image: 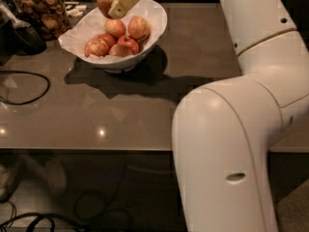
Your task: Pick apple from white bowl
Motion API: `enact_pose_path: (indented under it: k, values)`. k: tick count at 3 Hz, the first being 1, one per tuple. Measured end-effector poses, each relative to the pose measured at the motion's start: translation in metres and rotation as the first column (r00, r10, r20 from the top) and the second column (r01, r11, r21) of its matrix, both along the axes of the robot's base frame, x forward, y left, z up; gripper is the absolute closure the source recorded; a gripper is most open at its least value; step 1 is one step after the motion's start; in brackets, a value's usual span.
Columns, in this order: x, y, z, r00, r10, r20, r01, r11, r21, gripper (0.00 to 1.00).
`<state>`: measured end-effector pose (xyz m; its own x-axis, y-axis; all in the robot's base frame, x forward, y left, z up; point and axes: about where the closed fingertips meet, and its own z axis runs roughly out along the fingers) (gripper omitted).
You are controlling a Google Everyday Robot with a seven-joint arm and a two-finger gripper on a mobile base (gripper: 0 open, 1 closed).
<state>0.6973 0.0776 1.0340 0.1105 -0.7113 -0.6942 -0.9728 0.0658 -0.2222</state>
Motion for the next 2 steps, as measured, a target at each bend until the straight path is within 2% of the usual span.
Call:
enact_pose_path:
  k: [1,2]
  values:
    - [-0.034,-0.004,0.013,0.9981,0.057,0.025,-0.057,0.998,0.015,1.00]
    - [-0.070,-0.013,0.030,0.9960,0.051,0.073,-0.053,0.998,0.023,1.00]
